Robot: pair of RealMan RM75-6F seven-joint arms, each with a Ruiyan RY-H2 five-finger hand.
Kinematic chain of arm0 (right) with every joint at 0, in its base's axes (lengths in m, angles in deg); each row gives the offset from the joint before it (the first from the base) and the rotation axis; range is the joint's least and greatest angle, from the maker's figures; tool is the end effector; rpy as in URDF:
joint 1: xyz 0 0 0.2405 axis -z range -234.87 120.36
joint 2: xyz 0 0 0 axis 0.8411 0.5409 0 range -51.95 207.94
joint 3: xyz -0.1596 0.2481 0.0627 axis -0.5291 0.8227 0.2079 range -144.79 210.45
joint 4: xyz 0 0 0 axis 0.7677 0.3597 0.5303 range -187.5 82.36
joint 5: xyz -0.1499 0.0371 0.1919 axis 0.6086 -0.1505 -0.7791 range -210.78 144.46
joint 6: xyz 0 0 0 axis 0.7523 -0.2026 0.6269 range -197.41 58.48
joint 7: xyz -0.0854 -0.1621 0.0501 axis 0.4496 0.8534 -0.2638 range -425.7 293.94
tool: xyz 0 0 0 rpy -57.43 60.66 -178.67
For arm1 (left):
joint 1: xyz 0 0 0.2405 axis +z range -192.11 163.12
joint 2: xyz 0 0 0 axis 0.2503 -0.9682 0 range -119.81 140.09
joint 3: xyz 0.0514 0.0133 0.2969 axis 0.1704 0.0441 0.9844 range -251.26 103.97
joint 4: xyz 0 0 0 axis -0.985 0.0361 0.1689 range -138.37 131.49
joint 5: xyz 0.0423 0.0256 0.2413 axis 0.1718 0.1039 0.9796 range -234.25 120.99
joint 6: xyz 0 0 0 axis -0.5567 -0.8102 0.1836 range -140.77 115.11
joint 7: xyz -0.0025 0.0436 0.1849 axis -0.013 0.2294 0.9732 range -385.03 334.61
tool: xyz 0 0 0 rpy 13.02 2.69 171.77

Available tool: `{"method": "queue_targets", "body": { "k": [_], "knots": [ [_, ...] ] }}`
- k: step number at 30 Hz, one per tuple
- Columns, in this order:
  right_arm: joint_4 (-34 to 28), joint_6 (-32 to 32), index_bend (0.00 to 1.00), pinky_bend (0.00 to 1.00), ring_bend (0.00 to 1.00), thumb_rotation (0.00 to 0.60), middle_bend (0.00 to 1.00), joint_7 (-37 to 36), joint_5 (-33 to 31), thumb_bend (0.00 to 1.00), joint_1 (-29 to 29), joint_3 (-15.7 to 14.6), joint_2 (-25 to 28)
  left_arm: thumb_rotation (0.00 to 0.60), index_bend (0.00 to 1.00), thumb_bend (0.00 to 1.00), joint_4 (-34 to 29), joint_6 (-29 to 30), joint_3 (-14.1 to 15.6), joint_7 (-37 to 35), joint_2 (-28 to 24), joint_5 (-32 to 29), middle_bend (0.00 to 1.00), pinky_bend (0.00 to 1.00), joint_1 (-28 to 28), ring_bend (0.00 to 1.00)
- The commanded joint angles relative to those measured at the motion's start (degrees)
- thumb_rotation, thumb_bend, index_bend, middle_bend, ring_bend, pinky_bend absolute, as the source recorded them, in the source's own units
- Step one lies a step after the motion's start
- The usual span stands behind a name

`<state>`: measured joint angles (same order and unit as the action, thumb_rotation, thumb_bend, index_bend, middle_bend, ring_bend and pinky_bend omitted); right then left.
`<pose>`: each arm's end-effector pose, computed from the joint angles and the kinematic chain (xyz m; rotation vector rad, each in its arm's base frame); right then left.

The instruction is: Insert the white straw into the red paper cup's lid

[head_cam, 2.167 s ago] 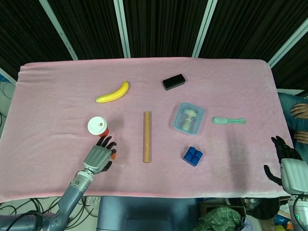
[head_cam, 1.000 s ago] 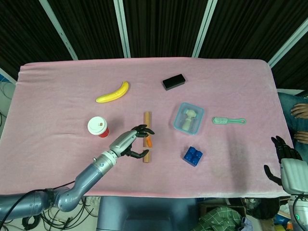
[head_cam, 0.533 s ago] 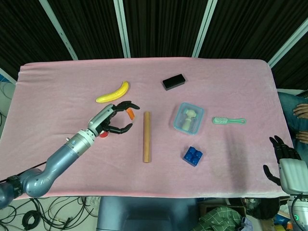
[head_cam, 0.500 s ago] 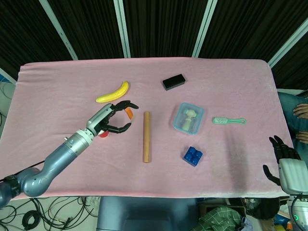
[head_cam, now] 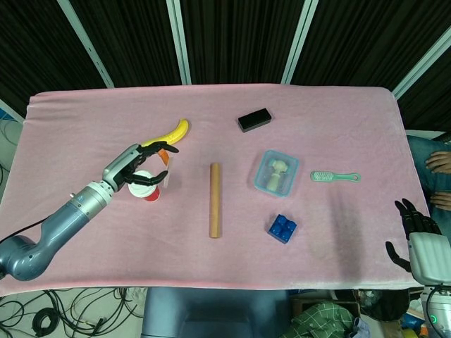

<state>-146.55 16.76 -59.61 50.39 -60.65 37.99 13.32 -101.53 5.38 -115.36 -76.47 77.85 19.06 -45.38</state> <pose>-0.3658 -0.2330 0.1524 1.3270 -0.8425 0.8507 -0.1270 0.4552 0.0798 -1.4232 -2.1052 -1.4471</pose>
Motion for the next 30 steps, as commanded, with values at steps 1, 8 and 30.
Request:
{"method": "queue_targets", "body": {
  "k": [1, 8, 30],
  "knots": [
    [0.0, 0.0, 0.07, 0.20, 0.18, 0.600, 0.05, 0.0, -0.1, 0.26, 0.0, 0.0, 0.0, 0.600, 0.62, 0.44, 2.7, 1.8, 0.7, -4.6, -0.2, 5.6, 0.23, 0.06, 1.7, 0.02],
    [0.1, 0.0, 0.07, 0.20, 0.18, 0.600, 0.05, 0.2, -0.2, 0.26, 0.0, 0.1, -0.1, 0.600, 0.63, 0.44, 6.7, 9.4, 4.9, -17.5, -2.1, 14.8, 0.24, 0.07, 2.6, 0.02],
    [-0.3, -0.1, 0.07, 0.20, 0.18, 0.600, 0.05, 0.8, -0.3, 0.26, 0.1, 0.0, -0.2, 0.600, 0.62, 0.44, 24.1, 28.6, 28.9, -52.7, -2.6, 28.6, 0.25, 0.08, -8.5, 0.02]
  ]
}}
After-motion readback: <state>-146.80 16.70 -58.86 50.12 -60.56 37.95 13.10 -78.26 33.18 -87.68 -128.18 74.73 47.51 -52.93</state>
